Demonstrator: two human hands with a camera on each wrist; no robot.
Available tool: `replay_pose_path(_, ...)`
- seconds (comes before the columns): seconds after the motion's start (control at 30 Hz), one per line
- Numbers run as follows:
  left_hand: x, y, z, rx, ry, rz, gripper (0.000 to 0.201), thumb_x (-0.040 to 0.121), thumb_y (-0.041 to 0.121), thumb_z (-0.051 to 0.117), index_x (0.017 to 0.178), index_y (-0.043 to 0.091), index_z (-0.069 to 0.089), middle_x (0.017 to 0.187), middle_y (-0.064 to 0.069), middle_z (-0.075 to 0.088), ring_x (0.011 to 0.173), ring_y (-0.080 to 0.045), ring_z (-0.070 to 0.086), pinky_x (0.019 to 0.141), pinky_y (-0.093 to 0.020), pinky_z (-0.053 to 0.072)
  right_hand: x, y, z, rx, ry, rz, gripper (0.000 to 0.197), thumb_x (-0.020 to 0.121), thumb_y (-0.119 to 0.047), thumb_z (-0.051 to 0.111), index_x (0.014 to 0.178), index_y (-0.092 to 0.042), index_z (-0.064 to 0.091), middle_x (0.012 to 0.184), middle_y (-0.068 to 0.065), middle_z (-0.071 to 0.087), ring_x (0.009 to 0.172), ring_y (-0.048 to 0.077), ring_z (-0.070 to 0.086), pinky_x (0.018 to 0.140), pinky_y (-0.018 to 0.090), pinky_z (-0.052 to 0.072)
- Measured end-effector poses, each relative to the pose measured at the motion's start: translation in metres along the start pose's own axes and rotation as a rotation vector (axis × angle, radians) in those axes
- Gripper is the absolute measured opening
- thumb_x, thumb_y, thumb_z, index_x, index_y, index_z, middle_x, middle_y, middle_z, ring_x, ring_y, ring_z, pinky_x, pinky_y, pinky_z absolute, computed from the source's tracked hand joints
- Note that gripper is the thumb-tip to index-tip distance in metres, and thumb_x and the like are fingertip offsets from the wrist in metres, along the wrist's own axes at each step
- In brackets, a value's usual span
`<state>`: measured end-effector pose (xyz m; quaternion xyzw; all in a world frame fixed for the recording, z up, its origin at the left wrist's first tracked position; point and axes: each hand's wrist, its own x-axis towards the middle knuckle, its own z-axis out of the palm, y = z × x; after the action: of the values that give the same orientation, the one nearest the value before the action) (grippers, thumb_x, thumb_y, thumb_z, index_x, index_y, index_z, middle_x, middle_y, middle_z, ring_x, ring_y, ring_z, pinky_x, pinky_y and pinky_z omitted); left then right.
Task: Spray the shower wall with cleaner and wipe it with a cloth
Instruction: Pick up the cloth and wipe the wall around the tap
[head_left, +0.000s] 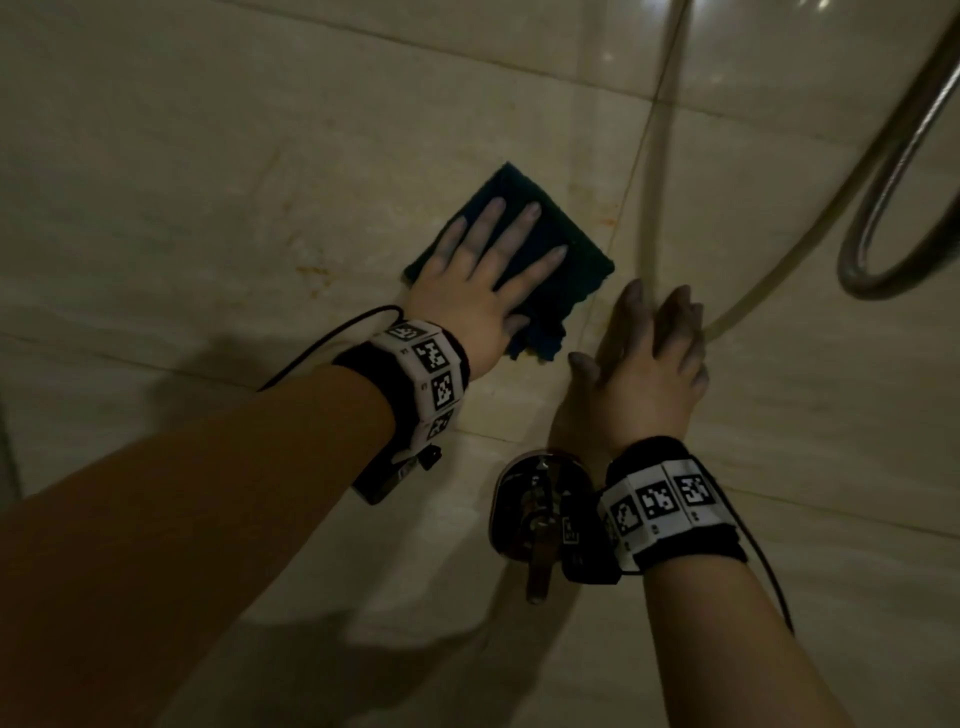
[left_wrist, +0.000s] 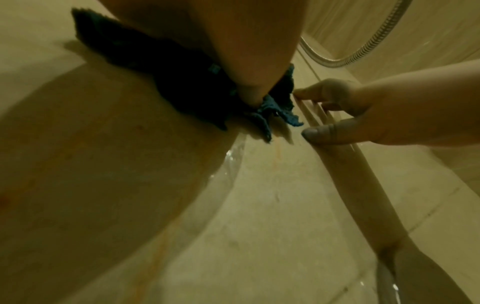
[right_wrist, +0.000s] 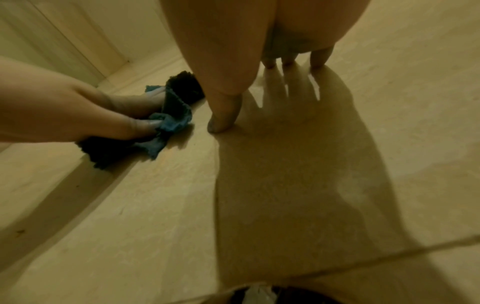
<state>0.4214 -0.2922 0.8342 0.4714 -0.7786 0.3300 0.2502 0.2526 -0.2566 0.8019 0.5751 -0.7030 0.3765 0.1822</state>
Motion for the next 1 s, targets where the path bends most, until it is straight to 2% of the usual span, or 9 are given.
replay_pose_path(0.2,0.020,0.001,-0.013,-0.004,0.022,-0.017,0.068,0.099,0.043,0.031,0.149,0.033,-0.014,0.158,-0.004,-0.021,0.146,-0.031,-0.017,0.117,-0.043,-0.011,0.000,-0.006,-0.001,-0.006,0.002,0.025,0.081,0.089,-0.047,0.054,0.151,-0.033,0.005,0.160,0.012,-0.005,0.147,0.031,-0.001,0.116,0.048,0.012)
replay_pose_path(0.37,0.044,0.007,-0.025,-0.010,0.089,0.035,0.069,0.096,0.041,0.038,0.150,0.032,-0.003,0.160,-0.008,-0.011,0.146,-0.036,-0.010,0.117,-0.049,-0.005,0.001,-0.009,-0.003,-0.007,-0.008,0.040,0.080,0.088,-0.045,0.055,0.151,-0.034,0.006,0.160,0.010,-0.007,0.147,0.031,-0.002,0.117,0.047,0.011)
replay_pose_path(0.47,0.048,0.009,-0.028,-0.006,0.076,0.063,0.066,0.097,0.039,0.038,0.150,0.034,-0.001,0.160,-0.009,-0.011,0.146,-0.038,-0.009,0.116,-0.052,-0.005,0.001,-0.009,-0.004,0.002,-0.014,0.049,0.080,0.089,-0.045,0.055,0.151,-0.033,0.006,0.160,0.011,-0.007,0.147,0.030,-0.002,0.118,0.047,0.010)
replay_pose_path(0.57,0.044,0.011,-0.028,0.018,0.047,0.100,0.062,0.100,0.038,0.030,0.149,0.036,-0.008,0.159,-0.007,-0.019,0.145,-0.036,-0.015,0.116,-0.052,-0.009,0.000,-0.008,-0.004,-0.003,-0.015,0.048,0.080,0.089,-0.046,0.054,0.151,-0.033,0.006,0.160,0.009,-0.007,0.148,0.029,-0.003,0.118,0.046,0.010)
replay_pose_path(0.67,0.028,0.009,-0.017,0.084,-0.040,0.159,0.060,0.102,0.037,0.021,0.146,0.036,-0.019,0.153,-0.004,-0.033,0.143,-0.033,-0.024,0.114,-0.051,-0.016,-0.001,-0.006,-0.002,0.011,0.025,0.030,0.079,0.087,-0.046,0.057,0.151,-0.029,0.013,0.161,0.008,-0.003,0.148,0.028,0.000,0.118,0.045,0.012)
replay_pose_path(0.77,0.002,0.006,-0.001,0.083,-0.138,0.167,0.060,0.102,0.037,0.019,0.143,0.038,-0.025,0.132,0.000,-0.056,0.139,-0.030,-0.034,0.109,-0.050,-0.026,-0.002,-0.004,0.000,0.027,0.060,0.016,0.078,0.086,-0.044,0.059,0.150,-0.027,0.018,0.161,0.007,0.002,0.148,0.027,0.002,0.118,0.045,0.014)
replay_pose_path(0.87,-0.012,0.002,0.008,0.060,-0.181,0.167,0.063,0.102,0.038,0.021,0.139,0.038,-0.030,0.123,0.002,-0.059,0.129,-0.025,-0.043,0.107,-0.046,-0.028,-0.001,-0.003,-0.001,0.029,0.047,0.006,0.080,0.086,-0.043,0.060,0.150,-0.028,0.016,0.161,0.005,0.001,0.149,0.025,0.000,0.119,0.044,0.014)
replay_pose_path(0.93,-0.013,0.000,0.007,0.060,-0.173,0.169,0.062,0.101,0.039,0.021,0.131,0.040,-0.034,0.124,0.003,-0.058,0.133,-0.025,-0.040,0.105,-0.044,-0.028,-0.001,-0.002,-0.004,0.016,0.024,-0.003,0.082,0.085,-0.043,0.061,0.151,-0.028,0.014,0.161,0.004,-0.001,0.149,0.024,-0.001,0.119,0.042,0.013)
replay_pose_path(1.0,-0.008,-0.001,0.001,0.085,-0.162,0.168,0.061,0.101,0.040,0.021,0.131,0.041,-0.033,0.129,0.004,-0.054,0.140,-0.026,-0.033,0.105,-0.042,-0.028,-0.002,0.000,-0.009,0.007,-0.009,-0.016,0.085,0.085,-0.041,0.063,0.151,-0.028,0.011,0.161,0.004,-0.003,0.149,0.023,-0.003,0.119,0.041,0.013)
